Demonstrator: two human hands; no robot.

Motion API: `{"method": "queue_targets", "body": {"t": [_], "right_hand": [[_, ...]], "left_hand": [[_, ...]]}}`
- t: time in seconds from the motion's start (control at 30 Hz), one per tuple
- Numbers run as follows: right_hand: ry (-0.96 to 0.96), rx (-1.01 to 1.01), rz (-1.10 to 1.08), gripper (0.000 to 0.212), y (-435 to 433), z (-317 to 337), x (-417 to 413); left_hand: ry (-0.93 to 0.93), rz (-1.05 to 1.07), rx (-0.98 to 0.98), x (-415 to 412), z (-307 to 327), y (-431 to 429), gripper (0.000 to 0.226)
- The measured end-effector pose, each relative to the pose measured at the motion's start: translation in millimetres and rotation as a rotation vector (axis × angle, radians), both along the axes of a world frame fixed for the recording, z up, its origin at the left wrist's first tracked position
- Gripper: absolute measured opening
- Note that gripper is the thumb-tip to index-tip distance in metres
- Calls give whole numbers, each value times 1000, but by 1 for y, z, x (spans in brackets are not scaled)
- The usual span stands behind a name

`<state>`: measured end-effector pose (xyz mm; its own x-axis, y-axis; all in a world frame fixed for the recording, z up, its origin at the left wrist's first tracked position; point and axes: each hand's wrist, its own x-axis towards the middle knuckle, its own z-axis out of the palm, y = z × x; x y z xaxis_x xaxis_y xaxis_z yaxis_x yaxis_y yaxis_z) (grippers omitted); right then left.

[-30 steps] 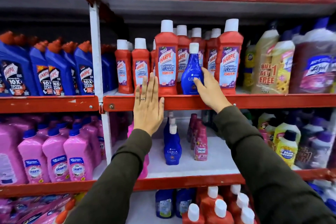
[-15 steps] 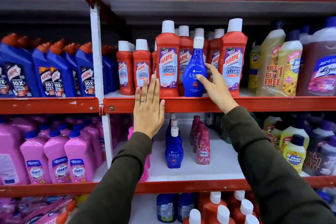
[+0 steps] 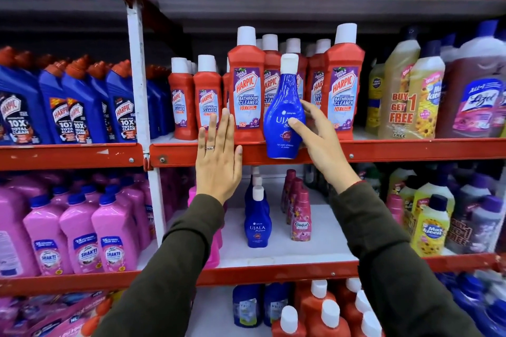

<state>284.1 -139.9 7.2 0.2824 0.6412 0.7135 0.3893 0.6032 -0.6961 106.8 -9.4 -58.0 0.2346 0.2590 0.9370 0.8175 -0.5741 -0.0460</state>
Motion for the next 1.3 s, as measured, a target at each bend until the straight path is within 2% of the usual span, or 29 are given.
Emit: {"method": "queue_targets", "body": {"t": [0.17, 0.33, 0.5, 0.73, 0.9, 1.1, 1.17, 1.23, 1.3], "right_hand": [[-42, -22, -10, 39, -9, -43, -15], [-53, -55, -34, 42, -12, -98, -21], [-7, -118, -42, 45, -10, -159, -23], [-32, -245, -38, 44, 8, -215, -23], [-9, -325, -56, 44, 27, -242, -25], [54, -377, -45, 45, 32, -258, -23], [47, -368, -32, 45, 27, -264, -25], [80, -443, 6, 45, 50, -286, -24], [95, -431, -13, 45, 47, -285, -26]], "left_hand": [[-44, -85, 18, -5, -8, -6, 64], [-70, -136, 45, -6, -50, -17, 72], [-35, -112, -50, -6, -114, -20, 83], [38, -59, -251, -1, -198, -22, 74], [120, -64, -317, 2, -232, -20, 72], [51, -71, -271, 3, -241, -22, 78], [51, -8, -198, -6, -247, -24, 74], [15, 8, -248, -10, -260, -5, 69], [23, 33, -212, -19, -269, -4, 74]]}}
